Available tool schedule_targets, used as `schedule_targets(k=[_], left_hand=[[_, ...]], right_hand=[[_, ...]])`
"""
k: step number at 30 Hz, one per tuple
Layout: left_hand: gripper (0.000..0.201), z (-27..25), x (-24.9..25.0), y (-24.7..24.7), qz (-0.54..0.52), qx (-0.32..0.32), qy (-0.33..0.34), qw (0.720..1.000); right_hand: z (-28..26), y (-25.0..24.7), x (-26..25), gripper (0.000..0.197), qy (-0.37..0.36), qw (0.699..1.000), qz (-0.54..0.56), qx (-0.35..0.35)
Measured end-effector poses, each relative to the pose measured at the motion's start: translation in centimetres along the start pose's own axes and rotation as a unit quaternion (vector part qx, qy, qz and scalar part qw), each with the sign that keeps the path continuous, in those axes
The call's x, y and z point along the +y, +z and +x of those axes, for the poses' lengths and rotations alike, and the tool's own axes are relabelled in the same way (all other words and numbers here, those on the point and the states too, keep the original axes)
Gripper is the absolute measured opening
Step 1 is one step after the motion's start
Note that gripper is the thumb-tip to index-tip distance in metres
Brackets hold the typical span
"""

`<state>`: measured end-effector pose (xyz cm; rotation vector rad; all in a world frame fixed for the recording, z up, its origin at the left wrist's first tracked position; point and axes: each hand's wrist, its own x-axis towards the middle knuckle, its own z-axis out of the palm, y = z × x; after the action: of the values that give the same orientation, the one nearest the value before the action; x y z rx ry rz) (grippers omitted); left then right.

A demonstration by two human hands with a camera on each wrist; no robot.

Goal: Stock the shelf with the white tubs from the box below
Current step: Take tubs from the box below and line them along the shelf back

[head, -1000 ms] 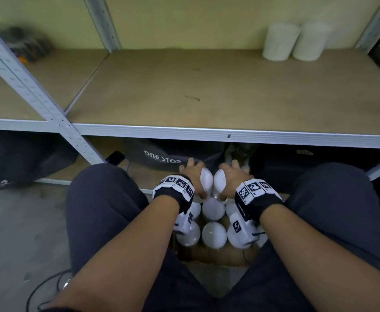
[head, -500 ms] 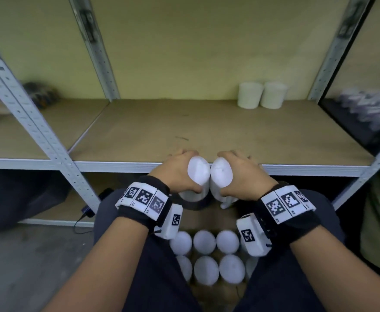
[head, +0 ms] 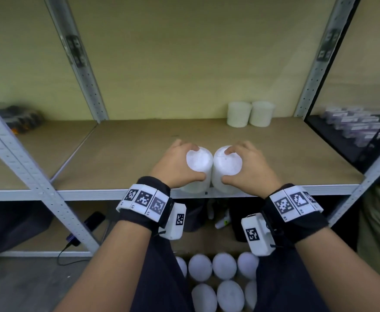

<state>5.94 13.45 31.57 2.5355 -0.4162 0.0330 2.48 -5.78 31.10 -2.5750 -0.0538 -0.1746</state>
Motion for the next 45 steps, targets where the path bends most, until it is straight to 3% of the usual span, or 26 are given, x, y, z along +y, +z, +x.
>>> schedule_targets(k=[8, 19, 23, 26, 32, 45], left_hand=[[0.056, 2.1, -0.7, 2.4, -0.030, 0.007, -0.021, 0.999], [0.063, 1.8, -0.7, 1.9, 0.039, -0.031, -0.006, 0.999], [0.051, 0.8, -0.2, 1.4, 0.021, -0.001, 0.021, 1.000], [0.037, 0.2, 0.2, 1.3, 0.031, 0.000, 0.026, 0.999], [0.026, 0.1, 0.5, 1.8, 0.047, 0.017, 0.033, 0.998], [0.029, 4.7, -0.4, 2.0, 0.047, 0.028, 0.013, 0.998]], right_hand=[[3.2, 1.6, 2.1, 0.062, 0.013, 0.999, -0.032, -0.019], [2.7, 1.6, 2.3, 0.064, 0.022, 0.998, -0.057, -0.027], [1.7, 0.5, 1.6, 0.042, 0.006, 0.998, -0.066, 0.003], [1.3, -0.3, 1.3, 0.026, -0.013, 0.996, -0.083, -0.021], [1.1, -0.6, 1.1, 0.023, -0.030, 0.995, -0.091, -0.022], [4.9, 0.4, 1.3, 0.023, -0.010, 0.993, -0.114, 0.023]])
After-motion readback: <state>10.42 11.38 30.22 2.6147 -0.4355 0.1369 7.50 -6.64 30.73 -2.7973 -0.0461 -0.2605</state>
